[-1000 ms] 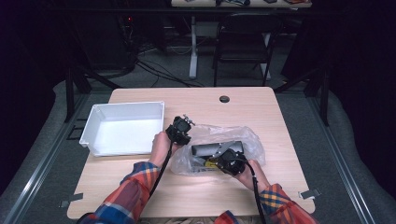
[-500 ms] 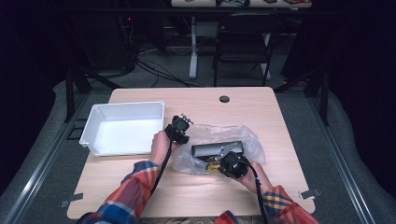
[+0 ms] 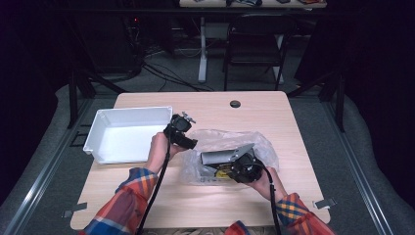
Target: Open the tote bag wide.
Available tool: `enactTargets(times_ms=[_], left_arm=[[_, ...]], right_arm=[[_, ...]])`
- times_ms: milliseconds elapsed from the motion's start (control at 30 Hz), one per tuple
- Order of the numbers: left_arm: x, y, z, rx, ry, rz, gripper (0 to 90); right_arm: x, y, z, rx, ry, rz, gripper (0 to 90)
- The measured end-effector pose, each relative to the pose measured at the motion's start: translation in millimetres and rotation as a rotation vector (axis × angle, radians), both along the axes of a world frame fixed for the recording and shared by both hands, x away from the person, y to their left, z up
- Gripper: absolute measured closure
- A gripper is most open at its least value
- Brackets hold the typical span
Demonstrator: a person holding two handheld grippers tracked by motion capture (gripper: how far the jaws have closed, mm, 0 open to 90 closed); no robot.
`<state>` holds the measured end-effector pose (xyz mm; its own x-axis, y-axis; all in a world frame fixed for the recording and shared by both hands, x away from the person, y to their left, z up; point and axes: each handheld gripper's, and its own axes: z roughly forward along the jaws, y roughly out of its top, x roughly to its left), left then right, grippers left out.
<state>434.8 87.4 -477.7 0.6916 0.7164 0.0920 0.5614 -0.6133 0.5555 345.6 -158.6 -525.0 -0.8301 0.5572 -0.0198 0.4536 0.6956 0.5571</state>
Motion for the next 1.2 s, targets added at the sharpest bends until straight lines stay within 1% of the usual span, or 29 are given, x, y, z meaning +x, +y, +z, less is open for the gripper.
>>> enactTargets(times_ms=[33, 67, 100, 167, 200, 267, 300, 333, 367, 433, 467, 500, 600, 667, 700, 733, 800, 867, 900, 933, 967, 1033, 1067, 1100, 1133, 1167, 1200], left_arm=[[-3.7, 2.2, 5.1, -0.019, -0.002, -0.008, 33.1], [-8.3, 4.0, 9.9, -0.037, -0.016, -0.013, 32.7], [-13.4, 5.5, 14.3, -0.059, -0.025, -0.023, 32.2], [-24.5, 6.6, 20.8, -0.091, -0.037, -0.049, 32.4], [-30.1, 6.5, 22.6, -0.099, -0.047, -0.059, 32.5], [-40.0, 6.4, 22.3, -0.123, -0.046, -0.09, 34.8], [-44.3, 5.3, 20.2, -0.121, -0.04, -0.103, 37.6], [-47.8, 3.8, 17.6, -0.11, -0.03, -0.117, 40.8], [-51.1, 2.1, 14.2, -0.093, -0.023, -0.128, 46.8], [-56.5, 0.9, 6.0, -0.081, -0.002, -0.149, 54.2], [-58.0, 0.4, 1.2, -0.069, 0.01, -0.156, 56.5], [-58.9, 0.3, -4.3, -0.058, 0.01, -0.158, 58.5], [-57.2, 1.6, -19.5, -0.036, 0.05, -0.164, 63.7], [-55.8, 1.7, -27.8, -0.021, 0.077, -0.172, 66.1], [-55.2, 1.4, -32.3, -0.015, 0.089, -0.176, 66.4], [-54.9, 1.1, -35.5, -0.01, 0.095, -0.179, 67.4], [-54.7, 0.1, -40.7, 0.0, 0.107, -0.18, 67.6], [-54.3, -0.7, -44.1, 0.018, 0.119, -0.184, 68.1], [-53.8, -0.8, -45.7, 0.022, 0.116, -0.184, 68.1], [-53.3, -0.7, -47.2, 0.023, 0.124, -0.179, 68.0], [-51.8, -0.2, -49.3, 0.03, 0.128, -0.178, 67.9], [-50.3, 0.8, -52.4, 0.034, 0.14, -0.176, 67.2], [-49.4, 1.1, -54.2, 0.042, 0.144, -0.175, 67.1], [-48.8, 1.3, -56.6, 0.035, 0.149, -0.166, 66.7], [-47.9, 1.8, -57.3, 0.045, 0.155, -0.172, 66.4], [-47.3, 1.9, -59.0, 0.045, 0.158, -0.166, 66.2], [-46.9, 2.5, -59.5, 0.048, 0.162, -0.17, 66.0]], right_arm=[[0.6, -1.6, 2.2, 0.009, 0.006, -0.002, 69.1], [0.9, -3.1, 3.4, 0.029, 0.008, -0.01, 66.4], [1.2, -5.2, 6.2, 0.027, 0.009, -0.008, 64.3], [1.2, -9.5, 10.3, 0.04, 0.011, -0.021, 60.3], [1.5, -11.9, 12.1, 0.046, 0.01, -0.022, 57.4], [1.4, -16.9, 16.1, 0.05, 0.002, -0.042, 56.0], [1.7, -19.7, 17.8, 0.053, -0.002, -0.052, 55.5], [1.8, -22.6, 19.1, 0.058, -0.009, -0.06, 55.6], [1.7, -25.4, 20.7, 0.053, -0.015, -0.077, 55.8], [1.7, -32.5, 23.4, 0.058, -0.027, -0.098, 56.9], [1.5, -36.4, 24.7, 0.057, -0.037, -0.116, 58.3], [1.7, -40.9, 25.8, 0.054, -0.037, -0.128, 58.9], [3.0, -55.3, 26.2, 0.057, -0.046, -0.183, 63.2], [4.2, -63.9, 24.5, 0.043, -0.055, -0.224, 65.9], [4.9, -67.7, 23.1, 0.041, -0.047, -0.232, 66.2], [5.7, -70.9, 20.6, 0.022, -0.047, -0.259, 67.6], [7.3, -75.1, 16.0, 0.008, -0.031, -0.278, 68.4], [9.3, -78.1, 11.8, -0.01, -0.027, -0.301, 70.4], [10.7, -79.5, 9.5, -0.014, -0.024, -0.311, 70.9], [12.1, -81.1, 7.7, -0.022, -0.03, -0.328, 72.0], [14.1, -83.1, 6.0, -0.024, -0.02, -0.335, 72.5], [17.9, -86.5, 1.1, -0.025, -0.008, -0.368, 73.4], [19.4, -87.9, -0.5, -0.033, 0.004, -0.367, 73.5], [21.0, -89.1, -3.2, -0.041, 0.008, -0.375, 74.1], [23.0, -90.6, -6.7, -0.042, 0.02, -0.381, 74.6], [23.8, -91.5, -8.0, -0.051, 0.028, -0.389, 74.6], [25.4, -92.7, -11.5, -0.04, 0.027, -0.399, 74.7]])
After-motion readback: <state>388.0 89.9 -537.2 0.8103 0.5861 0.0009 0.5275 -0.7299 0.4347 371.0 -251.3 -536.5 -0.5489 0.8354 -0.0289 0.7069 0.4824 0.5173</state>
